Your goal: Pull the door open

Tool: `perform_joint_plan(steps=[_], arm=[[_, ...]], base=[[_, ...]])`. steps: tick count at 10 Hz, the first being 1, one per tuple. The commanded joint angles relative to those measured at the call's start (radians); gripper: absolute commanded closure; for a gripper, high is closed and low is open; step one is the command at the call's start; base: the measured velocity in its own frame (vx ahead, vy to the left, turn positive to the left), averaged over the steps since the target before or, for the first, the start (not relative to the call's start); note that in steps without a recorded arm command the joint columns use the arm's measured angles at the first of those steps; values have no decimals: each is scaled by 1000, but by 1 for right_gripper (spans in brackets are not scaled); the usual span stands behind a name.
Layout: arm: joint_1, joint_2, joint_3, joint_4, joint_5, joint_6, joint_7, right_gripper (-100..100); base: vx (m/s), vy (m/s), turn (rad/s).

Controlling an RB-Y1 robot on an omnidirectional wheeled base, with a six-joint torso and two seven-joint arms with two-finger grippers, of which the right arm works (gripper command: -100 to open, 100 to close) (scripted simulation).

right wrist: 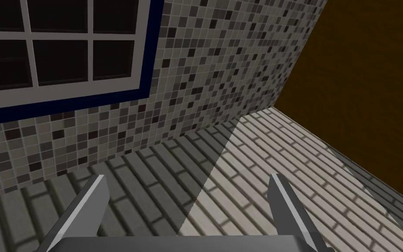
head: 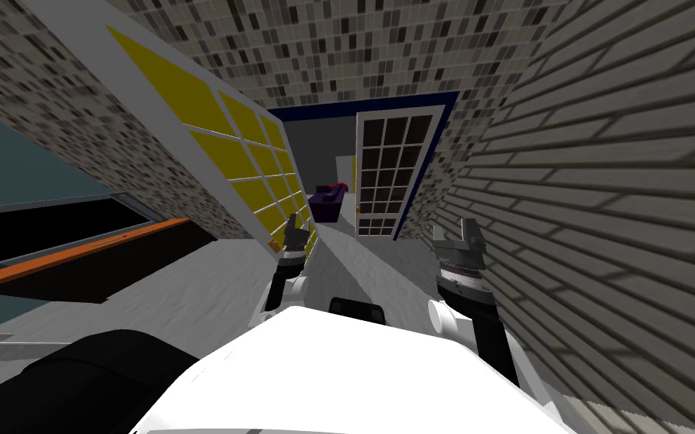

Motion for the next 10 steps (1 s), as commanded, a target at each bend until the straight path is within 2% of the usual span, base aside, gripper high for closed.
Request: perform_joint_plan(steps=[1, 4, 10], arm=[[-7, -10, -1, 27, 7, -10, 20, -100], [-19, -25, -4, 77, 20, -28, 58, -100], [-55, -58, -12, 220, 57, -81, 165, -100]], base=[[102, 24, -21], [166, 62, -19], [179, 64, -23]])
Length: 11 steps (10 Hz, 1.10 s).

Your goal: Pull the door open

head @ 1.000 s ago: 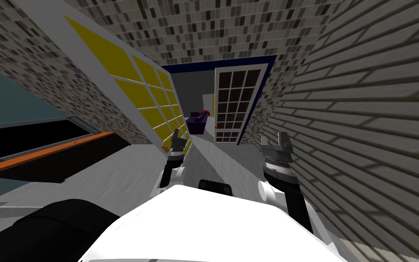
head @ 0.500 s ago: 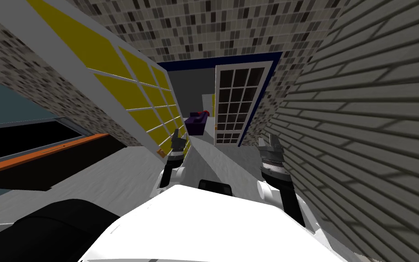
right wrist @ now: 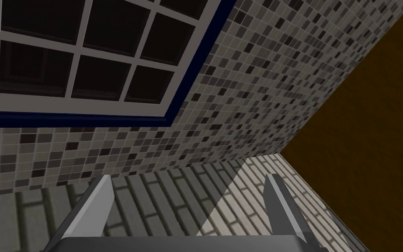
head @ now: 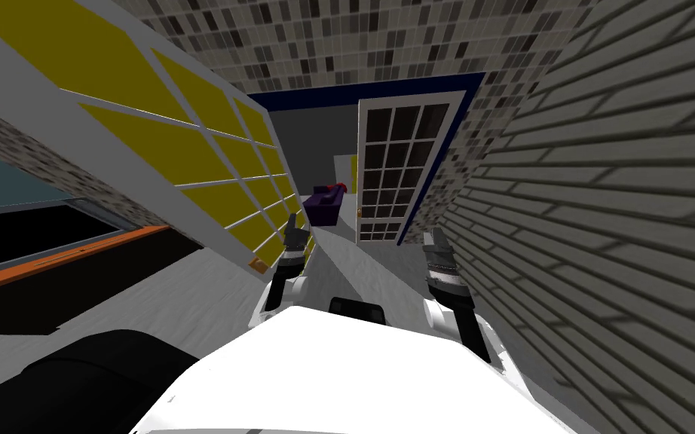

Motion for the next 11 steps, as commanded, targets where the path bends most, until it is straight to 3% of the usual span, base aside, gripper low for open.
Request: perform_joint_plan(steps=[1, 11], arm=[[-9, -7, 0, 42, 12, -17, 34, -100], [-54, -38, -10, 221, 59, -83, 168, -100]], base=[[140, 88, -29], [100, 51, -18]])
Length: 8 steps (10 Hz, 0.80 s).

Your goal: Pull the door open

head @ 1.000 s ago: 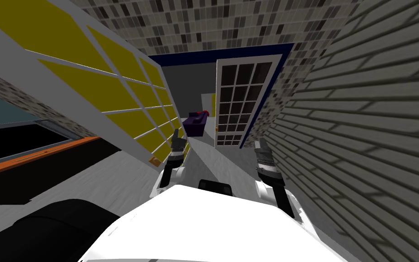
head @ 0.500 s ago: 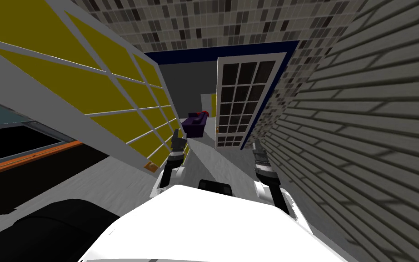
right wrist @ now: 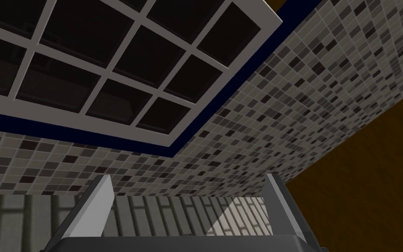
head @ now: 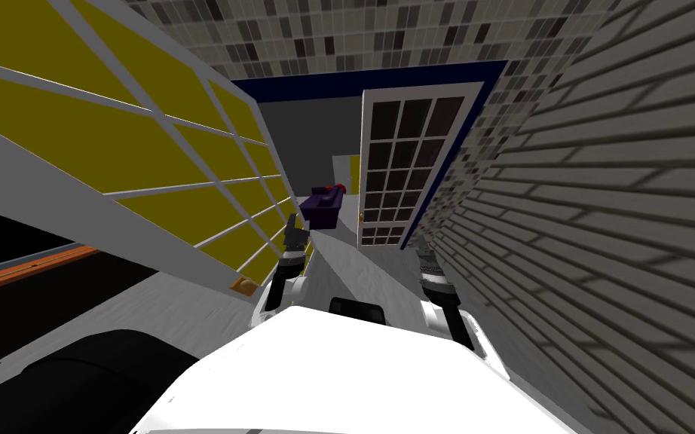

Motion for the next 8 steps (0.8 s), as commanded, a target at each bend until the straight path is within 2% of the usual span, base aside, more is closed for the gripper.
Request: perform_joint_plan(steps=[1, 8], arm=[[-8, -5, -2, 34, 8, -14, 25, -100], [-44, -24, -9, 175, 45, -66, 131, -100]], base=[[101, 60, -18], [99, 59, -21]])
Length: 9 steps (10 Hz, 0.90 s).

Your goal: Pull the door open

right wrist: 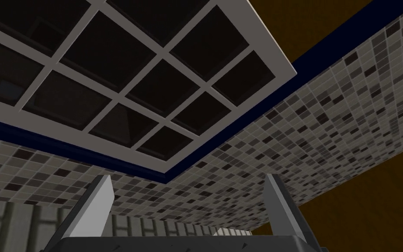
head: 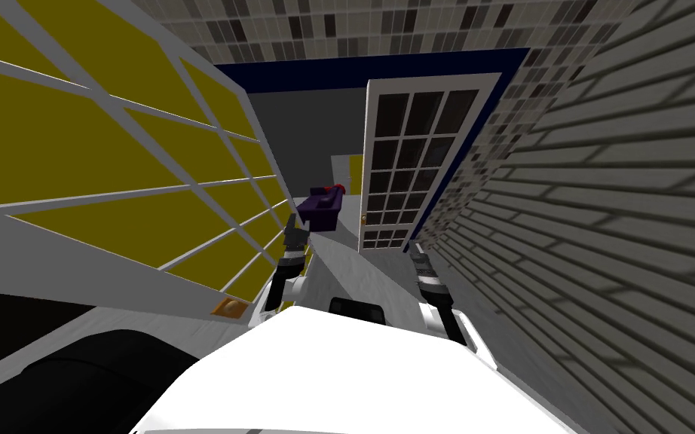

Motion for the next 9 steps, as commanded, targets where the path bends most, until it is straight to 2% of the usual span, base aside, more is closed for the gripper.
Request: perform_joint_plan(steps=[1, 5, 6, 9], arm=[[-8, -4, -2, 37, 9, -16, 27, -100], [-29, -14, -7, 121, 31, -47, 90, -100], [-40, -20, -9, 163, 42, -62, 122, -100], [-56, -27, -12, 227, 58, -85, 169, -100]], base=[[103, 38, -17], [94, 62, -22], [127, 51, -35], [123, 74, -23]])
